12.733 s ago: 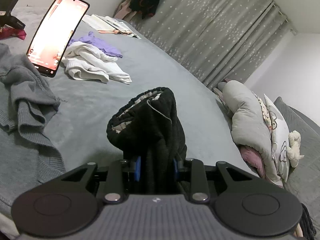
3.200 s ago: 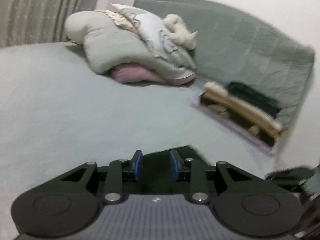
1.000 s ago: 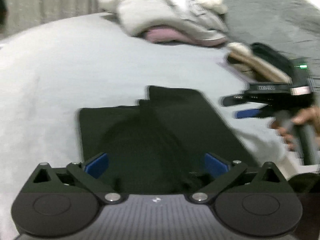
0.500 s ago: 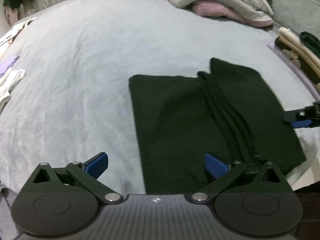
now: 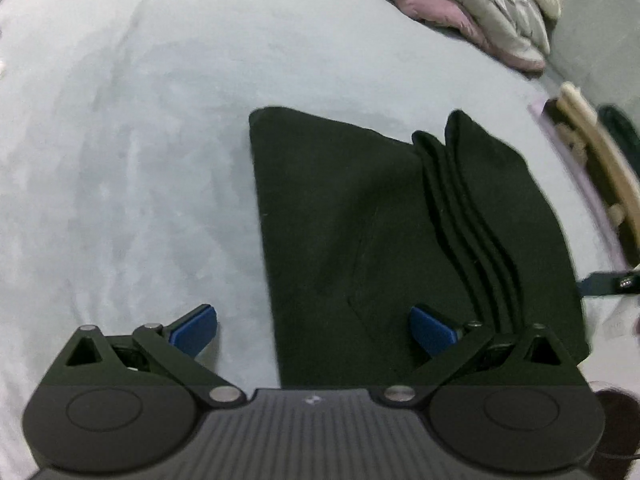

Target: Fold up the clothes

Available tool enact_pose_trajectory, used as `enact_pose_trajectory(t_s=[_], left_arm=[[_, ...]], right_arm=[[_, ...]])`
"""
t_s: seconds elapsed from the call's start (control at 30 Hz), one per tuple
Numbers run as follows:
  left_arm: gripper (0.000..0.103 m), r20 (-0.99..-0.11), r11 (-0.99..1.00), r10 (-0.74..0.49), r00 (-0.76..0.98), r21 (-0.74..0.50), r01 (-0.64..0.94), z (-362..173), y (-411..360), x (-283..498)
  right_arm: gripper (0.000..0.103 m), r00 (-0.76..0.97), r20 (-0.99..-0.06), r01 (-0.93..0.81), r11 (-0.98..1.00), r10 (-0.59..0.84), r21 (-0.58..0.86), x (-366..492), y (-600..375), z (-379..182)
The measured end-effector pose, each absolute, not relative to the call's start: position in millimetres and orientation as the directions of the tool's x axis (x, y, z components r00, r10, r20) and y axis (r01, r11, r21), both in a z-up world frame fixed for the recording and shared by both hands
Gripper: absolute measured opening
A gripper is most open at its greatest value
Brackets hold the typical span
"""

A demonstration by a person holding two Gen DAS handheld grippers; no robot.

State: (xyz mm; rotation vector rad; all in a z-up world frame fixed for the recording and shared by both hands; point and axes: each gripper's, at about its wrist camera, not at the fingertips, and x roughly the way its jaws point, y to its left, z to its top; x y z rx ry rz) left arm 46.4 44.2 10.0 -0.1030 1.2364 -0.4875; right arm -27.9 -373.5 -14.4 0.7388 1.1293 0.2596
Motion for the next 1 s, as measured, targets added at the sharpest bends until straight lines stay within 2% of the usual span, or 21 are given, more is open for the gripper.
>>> enact_pose_trajectory(t_s=[0.17,0.3,0.37,0.4,0.43,0.53,0.6,0.7,0.87,1.0], left_arm=[[0.089,-0.817,0.842,-0.532,0.223,-0.484,0.239,-6.8,59.4,59.3],[0.062,-0.758,0.797,-0.603,0.248,-0.564,0.216,-12.9,63.3,68.9],[0.062,-0.75,0.79,-0.613,0.248,-0.583,0.191,-17.6,60.9,72.1],[0.056,-0.749,0.79,-0.614,0.249,-0.586,0.183,-19.1,59.4,73.4],[0.046,-0.752,0.794,-0.608,0.254,-0.577,0.19,-17.8,56.7,73.0],[0.034,-0.759,0.812,-0.583,0.29,-0.532,0.24,-2.9,43.5,66.6],[0.03,-0.766,0.83,-0.546,0.338,-0.44,0.344,16.9,22.9,59.6],[0.028,-0.751,0.825,-0.541,0.378,-0.388,0.41,39.6,-1.0,58.7],[0.027,-0.699,0.781,-0.598,0.393,-0.396,0.483,80.0,-55.5,75.7],[0.027,-0.671,0.737,-0.639,0.376,-0.392,0.551,106.5,-111.3,90.6]], right_arm=[[0.089,0.44,-0.659,0.209,0.645,0.61,0.735,-18.7,-371.3,-53.0],[0.087,0.495,-0.606,0.183,0.607,0.623,0.773,-14.4,-363.7,-64.1],[0.086,0.518,-0.597,0.179,0.605,0.612,0.776,-11.5,-359.7,-66.3],[0.082,0.527,-0.598,0.175,0.611,0.604,0.772,-10.7,-357.3,-66.3],[0.079,0.538,-0.606,0.163,0.633,0.586,0.757,-10.7,-353.3,-64.3],[0.067,0.557,-0.607,0.13,0.662,0.567,0.738,-15.5,-348.4,-56.9],[0.059,0.579,-0.578,0.125,0.638,0.575,0.76,-21.9,-352.8,-50.1],[0.058,0.615,-0.545,0.089,0.636,0.57,0.766,-30.3,-353.4,-29.2],[0.057,0.69,-0.547,0.064,0.713,0.474,0.698,-44.3,-363.9,17.0],[0.057,0.751,-0.537,0.113,0.726,0.385,0.678,-58.1,-401.2,54.7]])
